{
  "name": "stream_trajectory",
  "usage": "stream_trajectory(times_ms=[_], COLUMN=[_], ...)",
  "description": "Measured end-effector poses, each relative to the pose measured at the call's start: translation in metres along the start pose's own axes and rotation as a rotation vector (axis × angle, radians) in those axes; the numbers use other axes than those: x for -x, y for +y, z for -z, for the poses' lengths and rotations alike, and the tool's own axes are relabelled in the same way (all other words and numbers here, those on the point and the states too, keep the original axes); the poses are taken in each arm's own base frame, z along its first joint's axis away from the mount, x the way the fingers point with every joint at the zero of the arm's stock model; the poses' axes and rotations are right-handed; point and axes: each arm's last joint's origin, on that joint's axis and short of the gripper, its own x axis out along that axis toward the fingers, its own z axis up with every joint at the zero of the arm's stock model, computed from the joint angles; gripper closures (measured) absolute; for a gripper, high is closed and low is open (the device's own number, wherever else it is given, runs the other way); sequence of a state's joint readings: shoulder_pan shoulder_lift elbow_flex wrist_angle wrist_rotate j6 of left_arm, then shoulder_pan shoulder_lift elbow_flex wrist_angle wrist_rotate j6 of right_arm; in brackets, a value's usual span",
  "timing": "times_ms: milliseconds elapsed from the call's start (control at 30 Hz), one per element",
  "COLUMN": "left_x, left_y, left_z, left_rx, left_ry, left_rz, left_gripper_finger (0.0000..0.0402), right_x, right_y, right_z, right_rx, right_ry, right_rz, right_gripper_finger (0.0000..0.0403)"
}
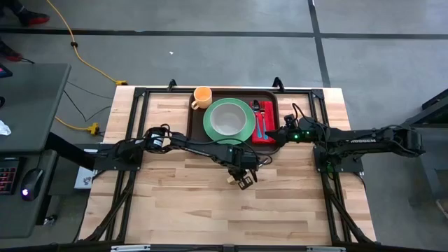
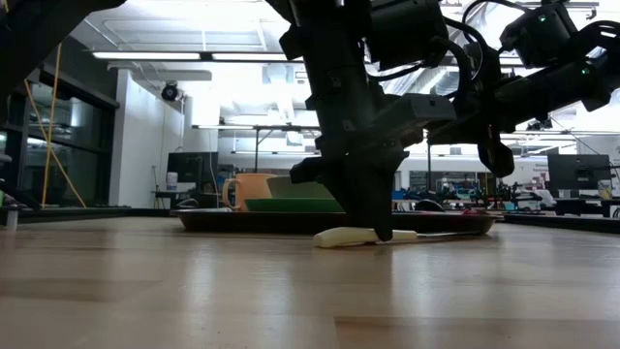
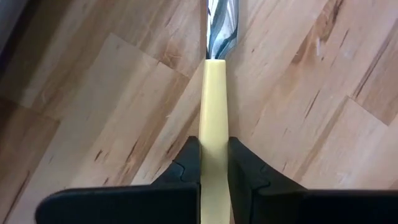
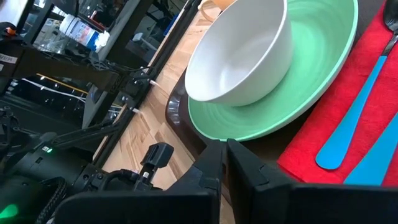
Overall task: Set up tray
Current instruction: Put the yellow knife on top of the red napkin to the right of the blue fork
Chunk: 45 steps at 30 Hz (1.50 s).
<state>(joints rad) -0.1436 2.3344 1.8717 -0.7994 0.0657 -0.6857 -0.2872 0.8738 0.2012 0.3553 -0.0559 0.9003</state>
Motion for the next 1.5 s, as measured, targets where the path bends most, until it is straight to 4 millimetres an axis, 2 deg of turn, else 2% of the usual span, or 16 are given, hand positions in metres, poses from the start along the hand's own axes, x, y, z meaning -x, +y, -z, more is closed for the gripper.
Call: stream_trajectory(times_ms=[300,633,1000,1367,1500], left_x=[0.0,0.023,0.028,0.03,0.037], left_y=[-0.007,-0.029,-0.031,-0.034,-0.035], left_z=[0.006,0.001,0.009,0.014,0.013], left_rx=[-0.016,-0.068,-0.062,-0.033,-0.017], left_ry=[0.026,0.007,0.033,0.06,0.049], left_rz=[0.028,0.054,-0.022,-0.011,-0.003], left_gripper_finger=[0.0339,0.034,0.034,0.034,0.034], right_x=[0.0,0.0,0.0,0.0,0.0], right_y=[0.0,-0.003,-0.005,-0.007,-0.007], right_z=[0.0,0.003,0.005,0.006,0.006], right_rx=[-0.027,-0.029,-0.021,-0.022,-0.022], right_ry=[0.009,0.049,0.067,0.075,0.075], right_rz=[-0.006,0.012,0.042,0.056,0.056], right_gripper_finger=[0.0402,0.0402,0.0402,0.0402,0.0402])
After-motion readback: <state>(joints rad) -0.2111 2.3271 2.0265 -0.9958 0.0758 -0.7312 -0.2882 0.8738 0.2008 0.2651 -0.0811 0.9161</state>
